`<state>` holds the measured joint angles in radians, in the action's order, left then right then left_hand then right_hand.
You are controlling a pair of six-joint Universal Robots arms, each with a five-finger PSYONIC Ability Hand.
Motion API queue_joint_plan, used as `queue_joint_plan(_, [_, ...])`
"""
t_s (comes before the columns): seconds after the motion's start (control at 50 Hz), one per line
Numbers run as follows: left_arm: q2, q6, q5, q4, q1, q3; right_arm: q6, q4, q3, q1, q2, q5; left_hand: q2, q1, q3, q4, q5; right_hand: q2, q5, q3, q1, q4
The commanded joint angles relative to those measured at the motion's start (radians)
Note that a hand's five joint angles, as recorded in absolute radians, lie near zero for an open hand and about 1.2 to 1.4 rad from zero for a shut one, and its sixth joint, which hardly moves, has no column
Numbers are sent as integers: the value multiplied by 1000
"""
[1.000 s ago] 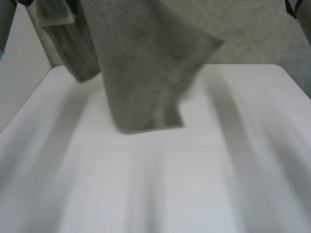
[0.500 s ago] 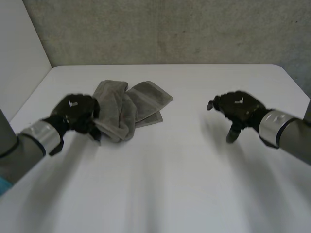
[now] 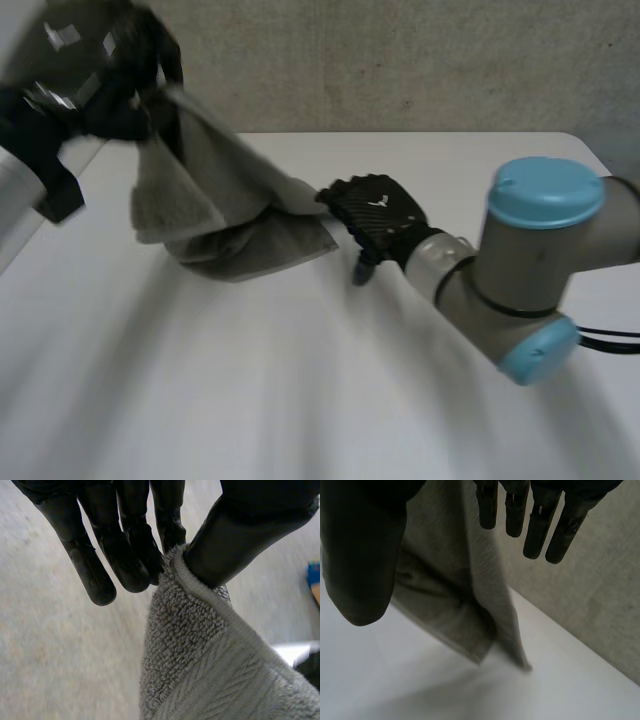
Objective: Fold the towel.
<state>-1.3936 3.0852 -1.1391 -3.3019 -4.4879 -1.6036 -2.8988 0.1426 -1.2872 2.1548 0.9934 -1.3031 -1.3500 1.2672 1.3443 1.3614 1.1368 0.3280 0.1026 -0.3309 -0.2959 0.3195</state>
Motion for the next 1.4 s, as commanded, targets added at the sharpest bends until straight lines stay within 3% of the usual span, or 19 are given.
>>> queue_joint_plan(0.02, [44,-76,-4,64,-4,88,-137,26,181,92,-156,-48,-46,129,52,35,85,-61,-10,64,29,-53])
queue_joint_plan(0.1, [42,-86,-2,70,-11,80,-192,40,255,114,-225,-64,-46,129,52,35,85,-52,-1,55,20,-44])
queue_joint_plan(0.2, [39,-86,-1,71,-19,48,-217,55,411,134,-367,-174,-46,129,52,35,85,-26,25,29,-6,-17])
queue_joint_plan(0.36, [41,-79,5,62,-63,-1,-227,51,468,143,-392,-240,-46,129,52,35,85,-23,28,26,-9,-14])
queue_joint_plan(0.5, [42,-77,9,64,-100,-21,-270,46,434,135,-355,-242,-46,129,52,35,85,12,63,-9,-44,21])
queue_joint_plan(0.86, [39,-79,9,61,-102,-53,-384,41,243,125,-225,-242,-46,129,52,35,85,100,151,-98,-133,109])
queue_joint_plan(1.4, [38,-88,7,62,-97,-38,-612,32,385,129,-401,-239,-46,129,52,35,85,100,151,-97,-133,109])
